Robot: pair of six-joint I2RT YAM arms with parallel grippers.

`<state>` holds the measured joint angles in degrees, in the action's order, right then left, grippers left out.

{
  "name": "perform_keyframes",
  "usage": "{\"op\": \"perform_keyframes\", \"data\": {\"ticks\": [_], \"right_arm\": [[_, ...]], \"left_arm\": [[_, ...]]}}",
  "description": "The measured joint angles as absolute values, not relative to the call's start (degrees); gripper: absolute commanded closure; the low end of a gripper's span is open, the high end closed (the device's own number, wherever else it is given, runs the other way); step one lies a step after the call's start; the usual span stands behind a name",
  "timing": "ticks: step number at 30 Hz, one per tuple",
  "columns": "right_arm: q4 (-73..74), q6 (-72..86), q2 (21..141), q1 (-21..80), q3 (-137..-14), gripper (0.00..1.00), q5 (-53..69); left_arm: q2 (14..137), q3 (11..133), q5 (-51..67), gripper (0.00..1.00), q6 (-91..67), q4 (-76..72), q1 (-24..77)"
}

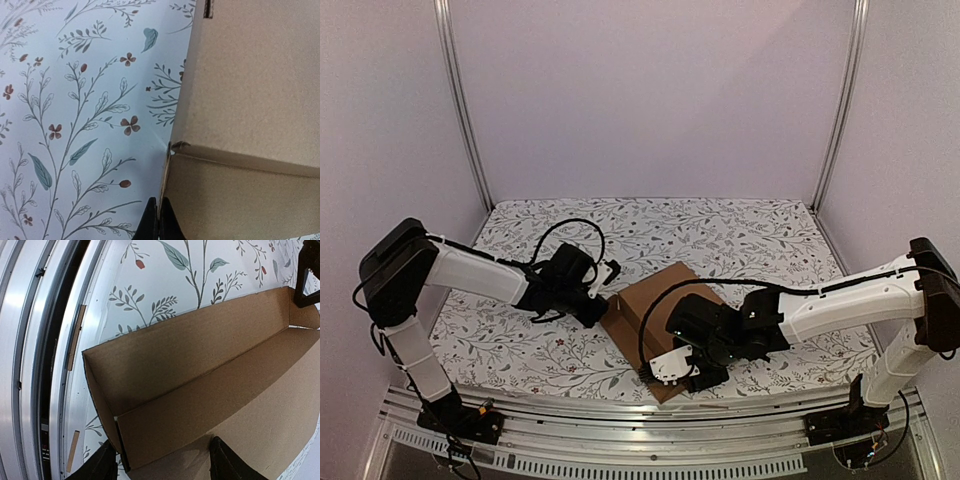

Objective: Fold the paper box

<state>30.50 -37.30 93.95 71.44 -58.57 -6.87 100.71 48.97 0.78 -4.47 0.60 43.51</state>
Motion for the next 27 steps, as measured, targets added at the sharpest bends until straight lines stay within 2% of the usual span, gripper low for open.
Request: {"op": "perform_keyframes", "data": {"ticks": [8, 27], "right_arm": [[30.5, -37.3, 94.0, 71.4, -58.6, 0.38, -6.9], [30.5, -37.3, 94.0, 71.3, -58.7, 0.38, -6.9]], "left_arm": [[100.7, 49.4, 0.8, 1.0, -4.3, 0.9, 43.5], [105.8, 64.0, 0.1, 1.0, 0.4, 21.8, 44.0]]}}
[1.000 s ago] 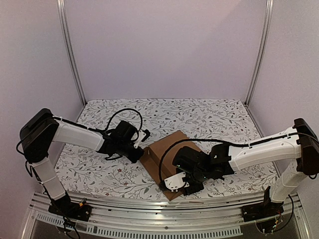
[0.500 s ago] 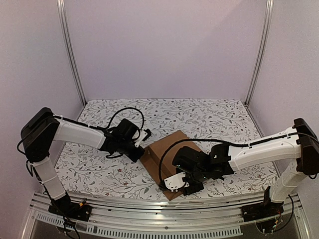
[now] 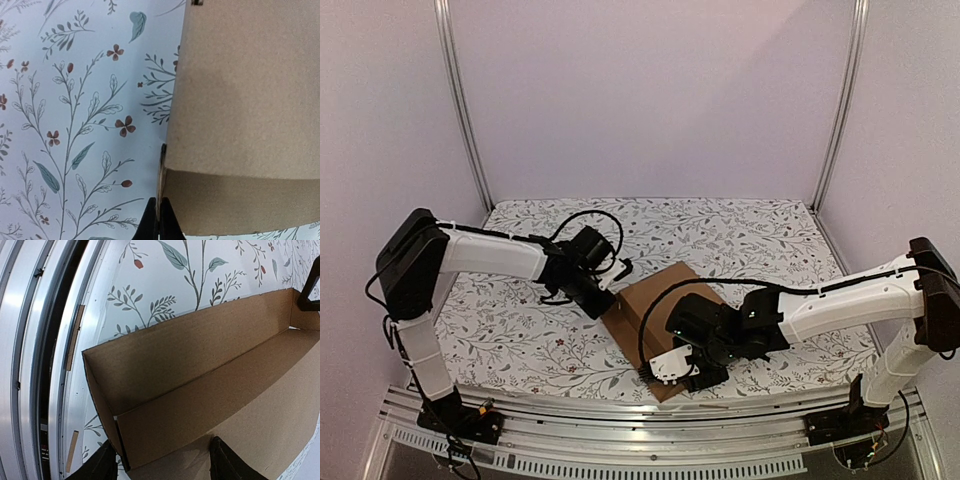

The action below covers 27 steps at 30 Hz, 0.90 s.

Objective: Fold the paper box

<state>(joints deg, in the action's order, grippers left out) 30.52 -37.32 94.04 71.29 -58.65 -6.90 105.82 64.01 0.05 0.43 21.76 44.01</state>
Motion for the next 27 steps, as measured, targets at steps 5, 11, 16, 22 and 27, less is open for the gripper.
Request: {"op": "perform_keyframes", "data": {"ticks": [5, 11, 16, 22, 27], "right_arm": [[30.5, -37.3, 94.0, 71.3, -58.7, 0.38, -6.9], [30.5, -37.3, 94.0, 71.3, -58.7, 0.38, -6.9], [30.5, -37.3, 94.0, 71.3, -58.7, 0.39, -6.8], [30.6, -37.3, 94.1, 71.3, -58.8, 0.41, -6.8], [30.6, -37.5, 94.1, 71.2, -58.9, 0.48, -6.9]], "left_arm": [[107.8, 68.5, -1.4, 1.0, 0.8, 27.4, 44.7], [110.3, 73.8, -2.6, 1.0, 1.1, 33.9, 45.3], [111.6, 76.6, -2.7, 1.0, 1.7, 37.8, 45.4], [114.2, 81.5, -2.5, 1.0, 2.0, 43.2, 45.4], [114.9, 82.7, -2.4, 1.0, 2.0, 44.8, 45.4]]}}
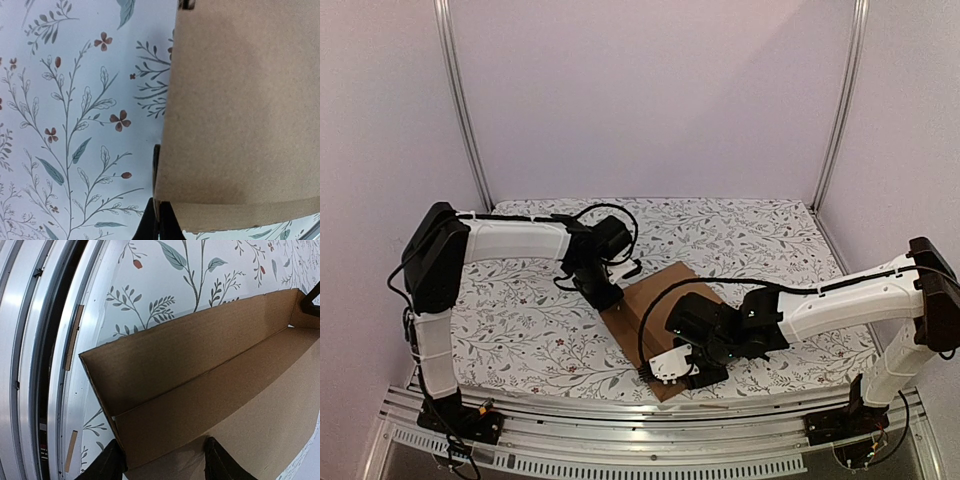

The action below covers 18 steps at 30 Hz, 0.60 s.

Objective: Fold the paper box

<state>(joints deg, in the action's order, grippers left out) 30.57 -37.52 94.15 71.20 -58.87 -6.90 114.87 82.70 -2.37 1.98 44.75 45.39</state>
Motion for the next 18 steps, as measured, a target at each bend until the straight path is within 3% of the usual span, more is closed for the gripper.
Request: {"op": "perform_keyframes", "data": {"ticks": [18], "right_arm": [[30.9, -37.8, 94.2, 71.2, -58.9, 0.5, -6.9]], "left_arm": [[115.7, 84.7, -1.5, 0.98, 2.0, 47.6, 45.4]]}}
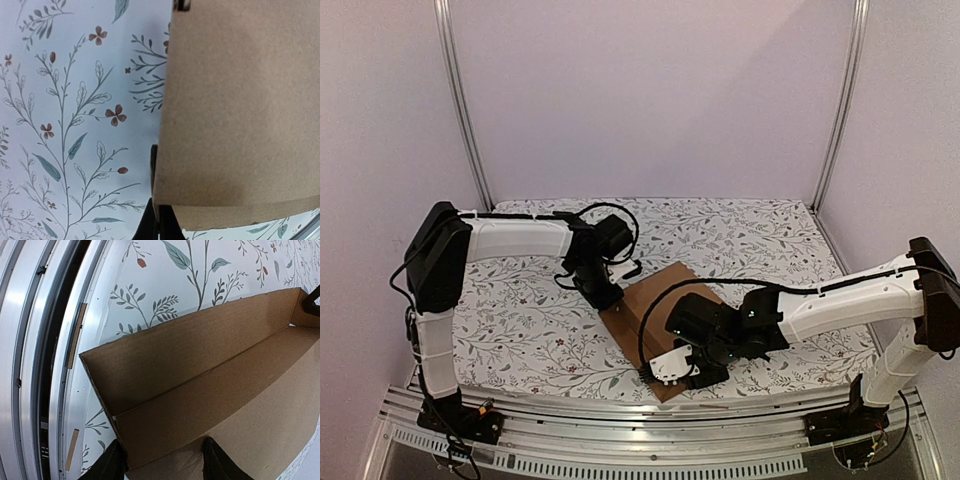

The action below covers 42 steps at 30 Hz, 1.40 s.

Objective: Fold the paper box

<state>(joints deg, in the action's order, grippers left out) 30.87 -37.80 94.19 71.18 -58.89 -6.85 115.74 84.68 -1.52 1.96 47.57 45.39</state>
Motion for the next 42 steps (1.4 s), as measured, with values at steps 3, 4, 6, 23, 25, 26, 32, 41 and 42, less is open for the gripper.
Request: {"op": "perform_keyframes", "data": {"ticks": [3, 4, 6, 23, 25, 26, 32, 41, 42], "right_arm": [[31.2, -38.2, 94.2, 71.2, -59.0, 0.52, -6.8], [31.4, -38.4, 94.2, 71.2, -59.1, 0.52, -6.7], [31.9, -38.5, 94.3, 71.2, -59.4, 0.49, -6.6], [36.5, -36.7, 96.7, 71.2, -63.4, 0.53, -6.3], [36.7, -36.6, 96.8, 71.2, -63.5, 0.49, -6.5], [36.7, -36.7, 96.8, 71.2, -63.5, 0.47, -6.5], [36.6, -37.1, 96.1, 71.1, -62.9, 0.43, -6.9], [39.0, -38.1, 93.5, 67.4, -60.9, 0.36, -6.3], [39.3, -38.2, 93.1, 67.0, -60.7, 0.35, -6.3]], "left_arm": [[115.9, 85.6, -1.1, 0.97, 2.0, 49.1, 45.4], [116.1, 86.0, -1.0, 0.97, 2.0, 49.7, 45.4], [116.4, 86.6, -0.9, 0.97, 2.0, 50.7, 45.4], [117.1, 87.3, -0.4, 0.96, 2.1, 52.8, 45.4], [117.1, 87.3, -0.4, 0.96, 2.2, 52.8, 45.4], [117.1, 87.3, -0.4, 0.96, 2.2, 52.9, 45.4], [117.6, 88.4, -0.3, 0.97, 2.6, 54.5, 45.4], [120.5, 93.0, 2.5, 0.92, 2.7, 59.7, 45.4], [120.8, 93.5, 2.9, 0.9, 2.7, 60.2, 45.4]]}}
